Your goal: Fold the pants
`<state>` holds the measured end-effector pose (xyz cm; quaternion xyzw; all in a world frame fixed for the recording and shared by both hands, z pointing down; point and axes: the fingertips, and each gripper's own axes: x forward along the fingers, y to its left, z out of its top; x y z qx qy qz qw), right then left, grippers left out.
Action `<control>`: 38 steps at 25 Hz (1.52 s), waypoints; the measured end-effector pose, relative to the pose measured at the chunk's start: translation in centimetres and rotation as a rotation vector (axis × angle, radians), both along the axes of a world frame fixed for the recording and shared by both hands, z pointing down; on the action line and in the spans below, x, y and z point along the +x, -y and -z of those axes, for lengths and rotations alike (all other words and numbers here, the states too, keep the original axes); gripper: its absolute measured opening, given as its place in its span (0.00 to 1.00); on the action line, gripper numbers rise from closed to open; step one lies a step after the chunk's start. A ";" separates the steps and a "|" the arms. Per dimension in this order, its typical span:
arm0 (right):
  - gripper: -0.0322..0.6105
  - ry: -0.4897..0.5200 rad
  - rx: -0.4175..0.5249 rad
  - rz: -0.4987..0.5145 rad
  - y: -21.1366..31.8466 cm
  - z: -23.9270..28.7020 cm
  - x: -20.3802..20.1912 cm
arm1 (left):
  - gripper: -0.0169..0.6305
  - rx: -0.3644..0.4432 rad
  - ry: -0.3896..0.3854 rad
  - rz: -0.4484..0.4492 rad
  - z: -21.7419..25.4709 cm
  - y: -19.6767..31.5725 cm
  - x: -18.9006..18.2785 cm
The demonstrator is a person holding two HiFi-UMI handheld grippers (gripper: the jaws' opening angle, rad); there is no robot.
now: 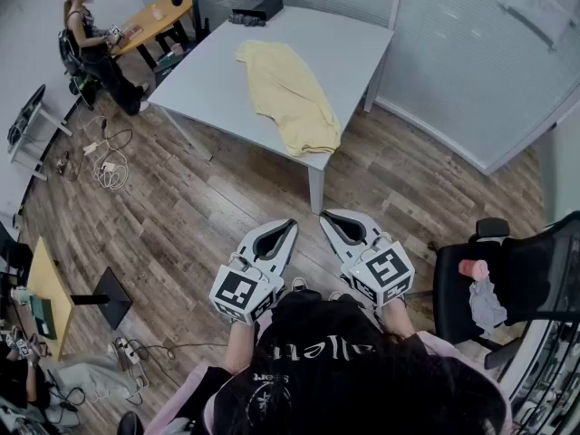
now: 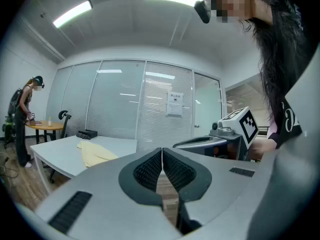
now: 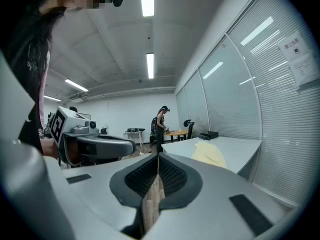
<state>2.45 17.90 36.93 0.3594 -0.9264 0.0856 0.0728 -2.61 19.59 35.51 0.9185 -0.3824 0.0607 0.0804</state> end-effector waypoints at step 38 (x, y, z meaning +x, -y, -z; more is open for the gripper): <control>0.09 -0.062 -0.082 -0.107 1.7 -3.9 -4.2 | 0.06 -0.031 -0.001 -0.082 -2.1 2.4 -5.8</control>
